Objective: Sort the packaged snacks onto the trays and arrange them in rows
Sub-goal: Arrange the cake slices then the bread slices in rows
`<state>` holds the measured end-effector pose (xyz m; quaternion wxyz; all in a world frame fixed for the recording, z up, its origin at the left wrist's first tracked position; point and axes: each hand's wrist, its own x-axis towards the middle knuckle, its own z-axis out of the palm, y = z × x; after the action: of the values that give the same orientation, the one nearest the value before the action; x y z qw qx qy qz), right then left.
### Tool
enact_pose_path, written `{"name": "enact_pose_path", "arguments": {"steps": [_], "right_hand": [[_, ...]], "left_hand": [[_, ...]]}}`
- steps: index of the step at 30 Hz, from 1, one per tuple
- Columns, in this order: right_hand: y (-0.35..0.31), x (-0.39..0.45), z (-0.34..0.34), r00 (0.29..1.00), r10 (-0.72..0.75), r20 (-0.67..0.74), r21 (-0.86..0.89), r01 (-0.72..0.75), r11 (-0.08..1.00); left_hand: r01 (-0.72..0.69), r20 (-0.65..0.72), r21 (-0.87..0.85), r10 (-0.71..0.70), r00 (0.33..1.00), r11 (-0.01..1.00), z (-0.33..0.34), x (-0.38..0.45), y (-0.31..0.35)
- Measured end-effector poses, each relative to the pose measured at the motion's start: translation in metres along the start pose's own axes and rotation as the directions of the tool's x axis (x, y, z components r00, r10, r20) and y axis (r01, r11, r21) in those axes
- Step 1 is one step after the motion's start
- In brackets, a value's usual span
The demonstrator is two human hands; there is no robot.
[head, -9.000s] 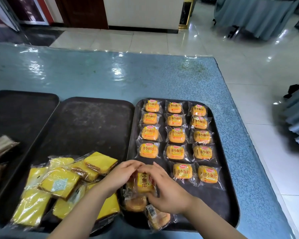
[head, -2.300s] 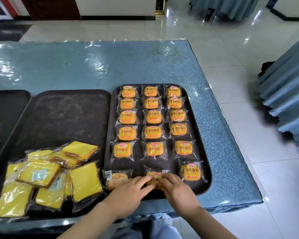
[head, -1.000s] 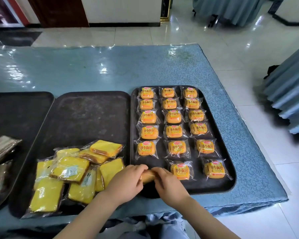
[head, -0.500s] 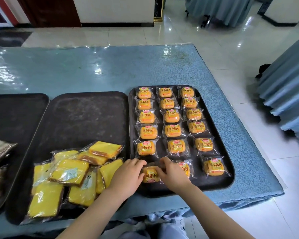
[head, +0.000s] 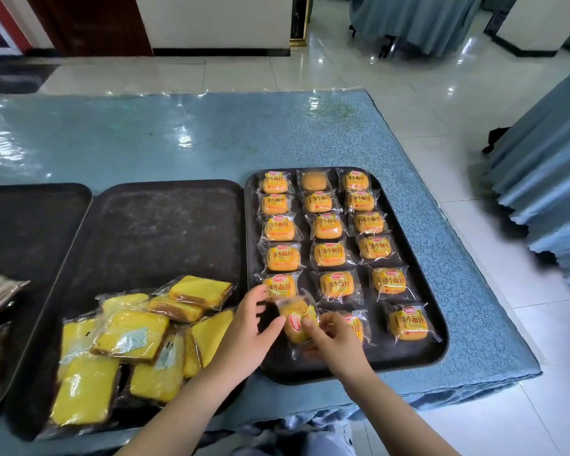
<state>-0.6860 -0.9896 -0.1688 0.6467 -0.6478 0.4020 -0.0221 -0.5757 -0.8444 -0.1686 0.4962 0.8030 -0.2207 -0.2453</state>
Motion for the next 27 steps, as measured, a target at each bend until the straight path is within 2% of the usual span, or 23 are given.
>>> {"name": "enact_pose_path", "arguments": {"steps": [1,3,5,7,8,10,11,15,18,20,22,24,27], "right_hand": [[-0.004,-0.003,0.002,0.999,0.043,0.006,0.133,-0.044,0.99],[-0.009,-0.008,0.007,0.997,0.076,0.031,0.228,-0.081,0.97],[-0.012,-0.011,0.01,0.996,0.066,0.067,0.25,-0.081,0.965],[-0.013,-0.011,0.01,0.995,0.029,0.097,0.174,-0.046,0.984],[-0.011,-0.01,0.008,0.996,-0.015,0.093,0.05,0.01,0.999],[-0.005,-0.006,0.005,0.987,-0.144,0.077,-0.223,0.158,0.962],[-0.002,-0.005,0.005,0.977,-0.196,0.081,-0.279,0.211,0.937],[-0.004,-0.006,0.002,0.93,-0.355,0.1,-0.229,0.369,0.901],[-0.001,-0.002,0.001,0.911,-0.351,0.217,-0.361,0.409,0.838],[0.005,0.003,0.003,0.928,-0.317,0.198,-0.441,0.373,0.817],[0.009,0.009,0.007,0.94,-0.299,0.163,-0.534,0.339,0.775],[0.01,0.015,0.01,0.944,-0.303,0.126,-0.592,0.317,0.741],[0.008,0.018,0.015,0.926,-0.361,0.109,-0.66,0.339,0.671]], "left_hand": [[0.082,0.029,-0.126,-0.078,0.996,0.989,0.0,0.0,0.004],[0.189,0.142,-0.303,-0.152,0.978,0.934,0.002,-0.002,0.009],[0.188,0.176,-0.377,-0.129,0.976,0.907,0.006,-0.003,0.008],[0.162,0.133,-0.389,-0.119,0.984,0.907,0.004,-0.002,0.006],[0.157,0.118,-0.359,-0.122,0.986,0.92,0.001,-0.001,0.006],[0.131,0.13,-0.248,-0.101,0.986,0.96,-0.006,0.0,0.007],[0.111,0.155,-0.186,-0.082,0.985,0.976,-0.01,0.0,0.006],[0.074,0.282,0.011,-0.074,0.957,0.997,-0.022,0.002,0.005],[0.021,0.316,0.093,-0.049,0.948,0.995,-0.022,0.005,0.005],[-0.083,0.283,0.273,0.002,0.959,0.959,-0.018,0.007,0.002],[-0.198,0.213,0.443,0.112,0.971,0.874,-0.012,0.006,-0.004],[-0.276,0.178,0.503,0.214,0.96,0.819,-0.006,0.002,-0.007],[-0.35,0.233,0.587,0.262,0.937,0.73,-0.001,-0.008,-0.014]]}}
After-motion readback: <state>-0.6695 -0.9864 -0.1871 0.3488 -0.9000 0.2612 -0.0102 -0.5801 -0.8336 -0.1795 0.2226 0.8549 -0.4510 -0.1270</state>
